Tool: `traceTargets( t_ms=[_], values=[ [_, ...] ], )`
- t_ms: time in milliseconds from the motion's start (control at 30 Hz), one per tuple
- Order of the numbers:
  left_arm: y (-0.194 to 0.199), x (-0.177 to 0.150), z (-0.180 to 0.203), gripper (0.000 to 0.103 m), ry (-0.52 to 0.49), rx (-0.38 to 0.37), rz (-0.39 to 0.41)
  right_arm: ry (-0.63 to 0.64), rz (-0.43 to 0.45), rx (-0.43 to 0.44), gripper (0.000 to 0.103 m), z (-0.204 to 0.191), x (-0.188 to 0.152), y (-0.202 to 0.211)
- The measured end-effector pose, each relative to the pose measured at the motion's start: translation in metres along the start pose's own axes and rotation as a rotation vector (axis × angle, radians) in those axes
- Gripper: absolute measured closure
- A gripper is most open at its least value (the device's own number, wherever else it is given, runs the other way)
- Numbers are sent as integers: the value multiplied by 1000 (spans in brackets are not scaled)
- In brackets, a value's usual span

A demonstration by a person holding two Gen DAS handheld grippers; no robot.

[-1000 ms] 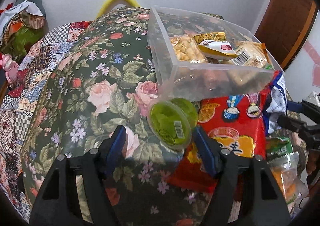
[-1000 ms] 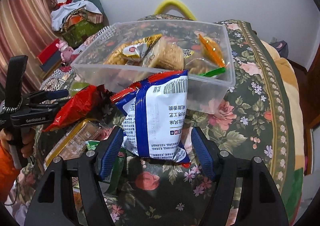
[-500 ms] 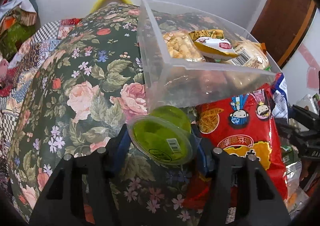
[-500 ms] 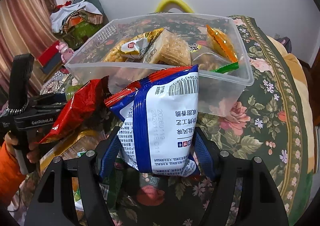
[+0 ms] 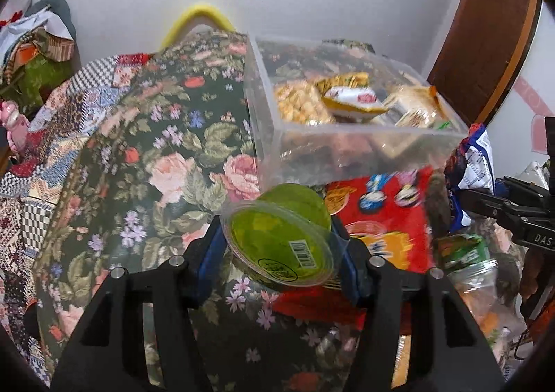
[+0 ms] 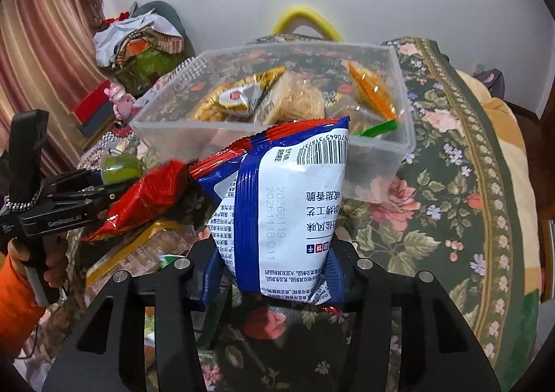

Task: Organize snacks
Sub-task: 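Carry both snacks over the box and open both tools to drop them in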

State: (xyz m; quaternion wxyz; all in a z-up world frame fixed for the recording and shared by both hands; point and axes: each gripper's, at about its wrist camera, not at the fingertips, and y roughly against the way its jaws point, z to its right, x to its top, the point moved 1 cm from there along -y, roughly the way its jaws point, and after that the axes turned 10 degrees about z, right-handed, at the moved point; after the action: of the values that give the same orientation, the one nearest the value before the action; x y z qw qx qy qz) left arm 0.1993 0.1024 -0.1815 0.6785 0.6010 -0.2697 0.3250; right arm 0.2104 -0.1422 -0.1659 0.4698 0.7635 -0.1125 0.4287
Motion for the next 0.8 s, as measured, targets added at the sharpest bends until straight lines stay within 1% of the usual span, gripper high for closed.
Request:
traceTargets(
  t_ms=[267,467,600,800],
  values=[
    [33,26,6,46,9,-1,84,3,61,-9,57,3,13,21],
    [47,52,16,46,-9,-2,149,19,123,-24,57,6,32,35],
    [48,69,24,46,-22,-4,181,43,169,-36,57,6,52,40],
    [36,90,38,46,-40,-5,205,60,215,-41,57,5,73,37]
  ],
)
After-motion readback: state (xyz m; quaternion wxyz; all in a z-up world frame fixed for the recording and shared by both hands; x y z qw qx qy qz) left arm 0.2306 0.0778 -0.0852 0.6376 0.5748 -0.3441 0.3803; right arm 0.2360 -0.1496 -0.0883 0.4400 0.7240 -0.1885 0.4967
